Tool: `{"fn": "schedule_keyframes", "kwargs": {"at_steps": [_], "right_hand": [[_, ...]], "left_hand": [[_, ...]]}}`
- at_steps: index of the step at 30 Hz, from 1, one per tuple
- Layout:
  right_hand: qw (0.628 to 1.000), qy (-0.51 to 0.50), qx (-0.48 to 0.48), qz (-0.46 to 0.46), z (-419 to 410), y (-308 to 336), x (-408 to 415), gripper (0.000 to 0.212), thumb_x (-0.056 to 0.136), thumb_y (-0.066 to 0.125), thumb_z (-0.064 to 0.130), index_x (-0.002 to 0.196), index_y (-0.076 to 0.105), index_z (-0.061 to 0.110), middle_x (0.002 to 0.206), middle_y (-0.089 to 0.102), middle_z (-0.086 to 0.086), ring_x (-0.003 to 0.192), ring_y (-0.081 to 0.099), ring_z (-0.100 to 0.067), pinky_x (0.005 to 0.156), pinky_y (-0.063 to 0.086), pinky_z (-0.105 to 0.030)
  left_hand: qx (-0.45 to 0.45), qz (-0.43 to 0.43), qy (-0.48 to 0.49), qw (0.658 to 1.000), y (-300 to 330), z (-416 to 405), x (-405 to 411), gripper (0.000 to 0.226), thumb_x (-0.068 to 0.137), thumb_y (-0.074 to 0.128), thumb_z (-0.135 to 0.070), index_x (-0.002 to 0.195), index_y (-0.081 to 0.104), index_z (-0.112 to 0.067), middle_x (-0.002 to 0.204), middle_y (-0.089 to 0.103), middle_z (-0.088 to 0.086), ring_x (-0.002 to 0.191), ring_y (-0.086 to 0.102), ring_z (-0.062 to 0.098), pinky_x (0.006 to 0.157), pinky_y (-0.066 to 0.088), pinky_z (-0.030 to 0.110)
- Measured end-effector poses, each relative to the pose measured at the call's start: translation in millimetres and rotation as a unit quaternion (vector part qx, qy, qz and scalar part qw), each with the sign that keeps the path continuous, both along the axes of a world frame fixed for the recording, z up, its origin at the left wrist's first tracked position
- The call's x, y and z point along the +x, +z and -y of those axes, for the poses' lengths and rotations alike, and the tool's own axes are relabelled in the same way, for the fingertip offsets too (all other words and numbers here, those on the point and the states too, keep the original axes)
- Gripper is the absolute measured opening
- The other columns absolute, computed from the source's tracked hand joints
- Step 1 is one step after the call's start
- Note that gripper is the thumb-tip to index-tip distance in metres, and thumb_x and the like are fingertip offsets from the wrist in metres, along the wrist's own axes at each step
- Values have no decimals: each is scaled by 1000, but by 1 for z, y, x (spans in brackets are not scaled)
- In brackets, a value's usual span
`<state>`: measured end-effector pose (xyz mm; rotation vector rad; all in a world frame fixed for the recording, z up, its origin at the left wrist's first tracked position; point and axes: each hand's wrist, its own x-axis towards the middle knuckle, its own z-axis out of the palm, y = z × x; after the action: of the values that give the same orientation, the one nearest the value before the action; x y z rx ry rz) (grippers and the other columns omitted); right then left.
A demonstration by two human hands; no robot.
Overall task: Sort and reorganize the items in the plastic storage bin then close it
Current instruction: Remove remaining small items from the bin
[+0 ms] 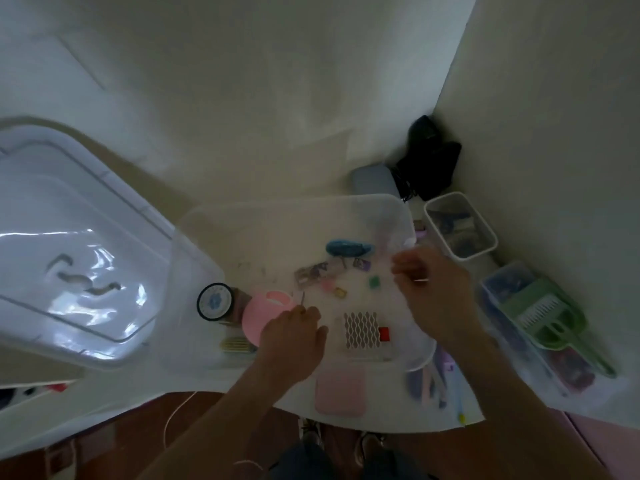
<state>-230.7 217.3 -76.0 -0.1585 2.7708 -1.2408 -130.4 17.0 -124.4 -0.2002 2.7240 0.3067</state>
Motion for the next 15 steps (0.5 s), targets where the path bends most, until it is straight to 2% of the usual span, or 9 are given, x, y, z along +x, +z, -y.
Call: {"fn": "schedule_keyframes", "kwargs": {"at_steps": [2,5,7,8,10,11,12,13,15], "right_hand": [[985,91,131,58,32,-35,-14,24,89,61,9,112,65,17,95,66,6,75,56,0,70,41,-7],[933,164,279,155,65,-99,-33,40,93,51,10,132,47,5,113,62,-13,99,62,-27,81,51,-32],[906,174,358,147,74,-136,-39,50,94,48,12,142,36,2,117,59,-17,104,60,-32,82,52,-37],[904,157,385,101,76,-153,-40,51,91,52,12,139,41,0,111,61,-18,97,62,-31,76,54,-36],[916,126,380,42,79,-171,-39,36,78,59,7,113,63,-2,87,61,-19,64,63,-31,52,52,-32],[920,105,376,21,78,-178,-38,31,80,56,6,109,64,-1,84,59,-19,56,61,-31,48,52,-32],[925,105,362,45,77,-182,-39,34,86,51,6,118,59,0,92,59,-20,64,63,-34,53,55,-35],[927,111,350,77,77,-186,-41,39,91,49,9,129,51,4,102,58,-19,79,65,-35,66,56,-38],[933,125,279,187,75,-182,-46,39,89,60,22,127,50,15,109,59,-11,100,61,-28,82,50,-34]], "left_hand": [[19,26,9,999,-8,7,-8,34,102,40,-41,126,55,-22,120,62,1,108,63,21,83,53,35],[46,52,9,998,-19,13,-19,34,102,42,-39,128,54,-20,122,62,4,110,62,22,85,53,35],[47,57,1,997,-24,17,-22,34,102,42,-38,128,54,-20,120,62,4,109,63,23,84,54,35],[46,56,-4,997,-27,19,-22,34,102,42,-38,128,54,-20,119,62,4,108,63,22,83,53,35],[58,60,-4,997,-34,23,-20,33,102,42,-39,127,54,-20,118,63,3,107,63,22,83,53,34],[68,60,-2,996,-36,25,-19,33,102,42,-39,126,54,-20,117,63,3,107,63,22,84,53,33],[79,62,1,995,-38,26,-18,33,102,42,-39,125,55,-20,117,64,3,108,63,21,86,53,34],[91,65,6,994,-41,28,-18,33,101,43,-39,126,55,-21,119,64,2,109,62,21,88,53,34],[118,72,21,990,-45,32,-17,34,101,45,-39,127,57,-23,121,65,1,112,62,20,92,52,35]]}}
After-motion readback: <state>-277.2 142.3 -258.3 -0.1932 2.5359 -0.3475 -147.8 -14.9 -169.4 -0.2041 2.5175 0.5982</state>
